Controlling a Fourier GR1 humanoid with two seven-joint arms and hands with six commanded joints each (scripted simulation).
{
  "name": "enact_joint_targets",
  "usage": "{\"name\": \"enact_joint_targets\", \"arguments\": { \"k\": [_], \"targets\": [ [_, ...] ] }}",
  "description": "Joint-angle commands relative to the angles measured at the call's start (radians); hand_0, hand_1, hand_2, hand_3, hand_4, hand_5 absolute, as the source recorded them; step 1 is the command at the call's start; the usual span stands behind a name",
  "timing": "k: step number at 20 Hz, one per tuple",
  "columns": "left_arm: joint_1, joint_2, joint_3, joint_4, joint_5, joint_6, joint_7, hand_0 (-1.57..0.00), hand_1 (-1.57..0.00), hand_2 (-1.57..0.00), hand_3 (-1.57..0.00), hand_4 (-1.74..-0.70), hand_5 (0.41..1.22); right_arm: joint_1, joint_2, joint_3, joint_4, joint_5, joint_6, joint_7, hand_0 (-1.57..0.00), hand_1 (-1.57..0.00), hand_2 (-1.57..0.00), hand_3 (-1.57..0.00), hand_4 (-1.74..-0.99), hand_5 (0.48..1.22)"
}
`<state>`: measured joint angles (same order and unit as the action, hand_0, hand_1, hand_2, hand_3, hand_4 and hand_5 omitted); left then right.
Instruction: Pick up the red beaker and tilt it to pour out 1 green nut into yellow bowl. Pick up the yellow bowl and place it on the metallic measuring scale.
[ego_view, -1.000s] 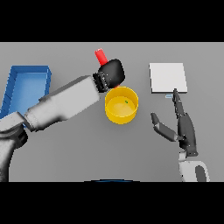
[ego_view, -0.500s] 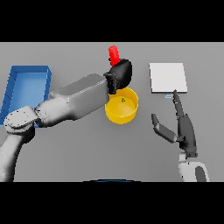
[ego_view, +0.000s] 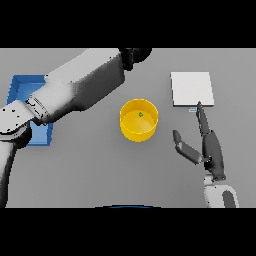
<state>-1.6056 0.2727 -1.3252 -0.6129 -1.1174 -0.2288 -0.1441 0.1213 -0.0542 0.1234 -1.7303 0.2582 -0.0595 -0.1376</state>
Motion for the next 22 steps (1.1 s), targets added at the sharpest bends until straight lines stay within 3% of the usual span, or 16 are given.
{"name": "enact_joint_targets", "arguments": {
  "k": [1, 5, 7, 9, 11, 14, 17, 22],
  "targets": [
    [-0.028, 0.012, 0.020, 0.032, 0.016, 0.027, -0.001, -1.57, -1.57, -1.57, -1.18, -1.73, 1.221, 0.002, 0.005, 0.004, 0.003, 0.006, -0.004, -0.003, 0.00, 0.00, 0.00, 0.00, -1.160, 0.660],
    [-0.109, 0.048, 0.195, 0.225, 0.184, 0.058, 0.075, -1.57, -1.57, -1.57, -1.41, -1.73, 1.221, -0.016, 0.002, -0.003, 0.010, -0.014, 0.008, 0.003, 0.00, 0.00, 0.00, 0.00, -1.156, 0.658],
    [-0.114, 0.085, 0.336, 0.293, 0.338, 0.068, 0.119, -1.57, -1.57, -1.57, -1.47, -1.73, 1.221, -0.021, -0.004, 0.003, 0.014, 0.020, -0.011, 0.013, 0.00, 0.00, 0.00, 0.00, -1.146, 0.641],
    [-0.105, 0.141, 0.469, 0.353, 0.489, 0.088, 0.173, -1.57, -1.57, -1.57, -1.42, -1.74, 1.221, -0.028, -0.001, 0.015, 0.019, 0.050, -0.025, 0.018, 0.00, 0.00, 0.00, 0.00, -1.144, 0.633],
    [-0.087, 0.193, 0.559, 0.408, 0.605, 0.128, 0.205, -1.57, -1.57, -1.57, -1.39, -1.74, 1.221, -0.033, 0.007, 0.010, 0.028, 0.016, -0.009, 0.007, 0.00, 0.00, 0.00, 0.00, -1.129, 0.625],
    [-0.003, 0.275, 0.679, 0.460, 0.789, 0.187, 0.205, -1.57, -1.57, -1.57, -1.48, -1.74, 1.221, -0.035, 0.009, -0.004, 0.027, -0.045, 0.024, -0.007, 0.00, 0.00, 0.00, 0.00, -1.083, 0.625],
    [0.109, 0.323, 0.737, 0.468, 0.921, 0.275, 0.257, -1.57, -1.57, -1.57, -1.52, -1.74, 1.221, -0.025, -0.002, -0.005, 0.032, -0.061, 0.046, -0.017, 0.00, 0.00, 0.00, 0.00, -1.106, 0.642],
    [0.275, 0.378, 0.813, 0.406, 1.115, 0.386, 0.426, -1.57, -1.57, -1.57, -1.56, -1.74, 1.221, -0.039, -0.012, -0.002, 0.048, -0.059, 0.057, -0.035, 0.00, 0.00, 0.00, 0.00, -1.165, 0.672]
  ]
}}
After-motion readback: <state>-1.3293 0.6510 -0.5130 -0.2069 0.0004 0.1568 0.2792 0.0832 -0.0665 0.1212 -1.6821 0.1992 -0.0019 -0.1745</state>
